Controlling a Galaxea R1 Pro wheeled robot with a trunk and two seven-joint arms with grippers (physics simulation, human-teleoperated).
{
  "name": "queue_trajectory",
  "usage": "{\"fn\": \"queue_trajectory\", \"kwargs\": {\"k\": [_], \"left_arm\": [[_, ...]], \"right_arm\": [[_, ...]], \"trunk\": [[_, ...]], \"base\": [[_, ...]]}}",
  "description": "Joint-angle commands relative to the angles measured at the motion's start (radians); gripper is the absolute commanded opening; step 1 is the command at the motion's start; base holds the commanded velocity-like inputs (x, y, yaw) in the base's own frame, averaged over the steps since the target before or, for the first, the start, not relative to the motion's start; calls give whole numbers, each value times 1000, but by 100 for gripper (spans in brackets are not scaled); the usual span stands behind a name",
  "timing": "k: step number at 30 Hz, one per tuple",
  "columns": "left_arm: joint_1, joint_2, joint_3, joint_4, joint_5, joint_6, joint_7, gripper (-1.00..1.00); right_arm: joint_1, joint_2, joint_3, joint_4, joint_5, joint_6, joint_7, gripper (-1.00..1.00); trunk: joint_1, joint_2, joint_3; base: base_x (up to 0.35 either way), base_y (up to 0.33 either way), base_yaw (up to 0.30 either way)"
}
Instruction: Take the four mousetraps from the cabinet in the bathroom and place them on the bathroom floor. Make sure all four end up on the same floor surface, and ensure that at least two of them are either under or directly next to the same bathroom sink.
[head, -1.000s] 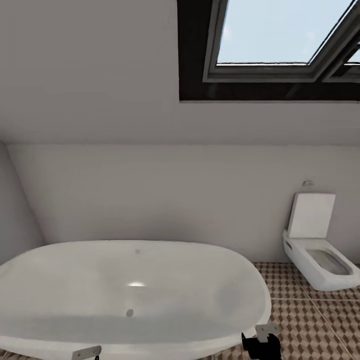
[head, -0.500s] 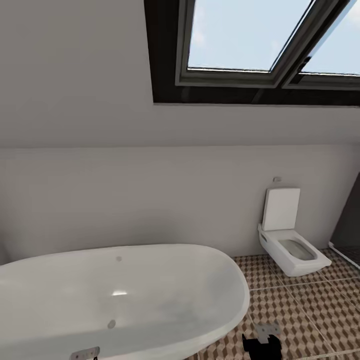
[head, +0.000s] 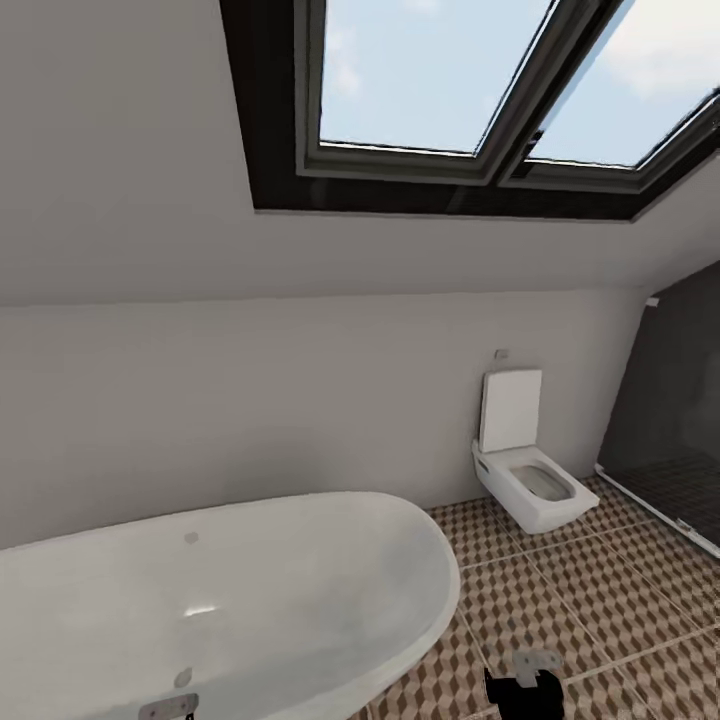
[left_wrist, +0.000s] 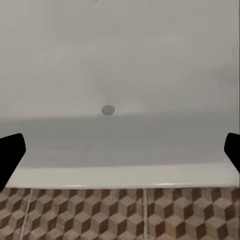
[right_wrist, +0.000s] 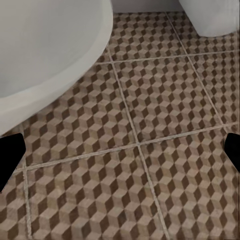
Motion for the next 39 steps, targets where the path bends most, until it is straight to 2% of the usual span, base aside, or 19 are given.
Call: {"fn": "queue_trajectory", "kwargs": {"k": [1,39], "left_arm": [[0,0,-6,1,-3,-2,6,100],[0,0,-7,3,-5,5,9,100]], "right_arm": [[-1,1,8,3,-6,-5,-1,100],[-1,1,10,3,-6,-3,0,100]], "trunk": [[0,-1,0],[0,-1,28]], "base": [[0,0,-285],[0,0,-285]]}}
